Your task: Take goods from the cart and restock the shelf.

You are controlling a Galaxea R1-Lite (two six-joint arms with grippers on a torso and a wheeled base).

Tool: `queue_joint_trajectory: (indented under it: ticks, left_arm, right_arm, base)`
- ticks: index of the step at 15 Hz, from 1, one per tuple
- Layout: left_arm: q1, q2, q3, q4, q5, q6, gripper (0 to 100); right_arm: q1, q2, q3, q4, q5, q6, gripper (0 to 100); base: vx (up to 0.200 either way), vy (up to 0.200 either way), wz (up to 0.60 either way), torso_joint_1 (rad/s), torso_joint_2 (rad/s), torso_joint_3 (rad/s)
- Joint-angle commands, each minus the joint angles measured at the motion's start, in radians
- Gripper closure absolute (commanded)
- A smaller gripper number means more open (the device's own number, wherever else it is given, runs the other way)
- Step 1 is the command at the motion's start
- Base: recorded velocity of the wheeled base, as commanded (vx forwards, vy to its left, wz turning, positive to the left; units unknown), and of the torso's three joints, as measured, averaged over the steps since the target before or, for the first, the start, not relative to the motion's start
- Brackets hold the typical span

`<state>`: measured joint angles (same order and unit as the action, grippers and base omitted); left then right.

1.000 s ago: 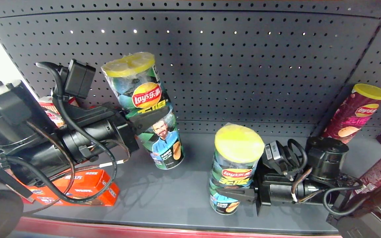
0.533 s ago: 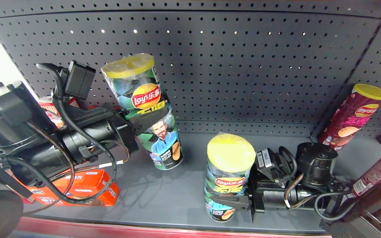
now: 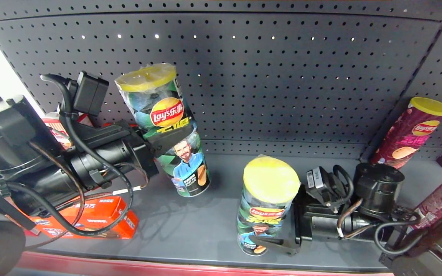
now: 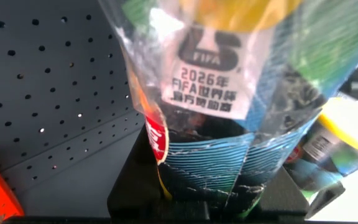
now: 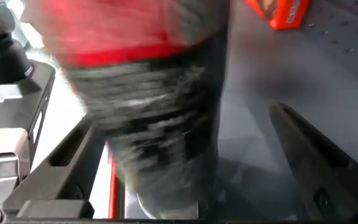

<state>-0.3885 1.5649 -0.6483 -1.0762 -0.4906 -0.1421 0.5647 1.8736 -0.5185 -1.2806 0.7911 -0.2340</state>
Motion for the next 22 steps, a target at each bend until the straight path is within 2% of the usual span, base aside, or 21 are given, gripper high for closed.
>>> queue_joint_trajectory:
  ticks: [1,6,7,10,12,14,16,18,22]
  left_arm:
    - [0.000,0.000,-0.001,-0.001,0.000,-0.001,100]
    - [-0.001,0.000,-0.001,-0.001,0.000,-0.001,100]
    - [-0.001,-0.002,-0.001,-0.001,0.000,-0.001,100]
    - [-0.001,-0.016,0.002,0.001,0.000,-0.001,100]
    - [-0.001,-0.023,0.006,0.001,0.000,-0.001,100]
    - [-0.001,-0.034,0.007,0.001,0.001,-0.001,100]
    - [-0.001,-0.045,0.013,0.001,0.000,-0.001,100]
    - [-0.006,-0.051,0.038,0.001,0.000,0.004,100]
    - [-0.018,-0.052,0.041,0.001,0.000,0.007,100]
  right_arm:
    - [-0.016,-0.100,0.063,0.003,0.000,-0.001,0]
    - [-0.023,-0.300,0.218,0.009,-0.042,0.004,0]
    - [-0.062,-0.357,0.267,0.007,-0.053,0.004,0]
    - [-0.098,-0.479,0.350,0.007,-0.058,0.004,0]
    - [-0.163,-0.602,0.408,0.015,-0.059,0.004,0]
    - [-0.262,-0.754,0.463,0.093,-0.061,0.004,0]
    - [-0.322,-0.903,0.512,0.224,-0.130,0.005,0]
    - [-0.327,-1.162,0.517,0.544,-0.263,0.045,0]
    - [-0.351,-1.685,0.519,1.080,-0.358,0.176,0]
  base:
    - [0.000,0.000,0.00,0.000,0.00,0.000]
    - [0.000,0.000,0.00,0.000,0.00,0.000]
    - [0.000,0.000,0.00,0.000,0.00,0.000]
    - [0.000,0.000,0.00,0.000,0.00,0.000]
    - [0.000,0.000,0.00,0.000,0.00,0.000]
    - [0.000,0.000,0.00,0.000,0.00,0.000]
    - [0.000,0.000,0.00,0.000,0.00,0.000]
    - [0.000,0.000,0.00,0.000,0.00,0.000]
    - [0.000,0.000,0.00,0.000,0.00,0.000]
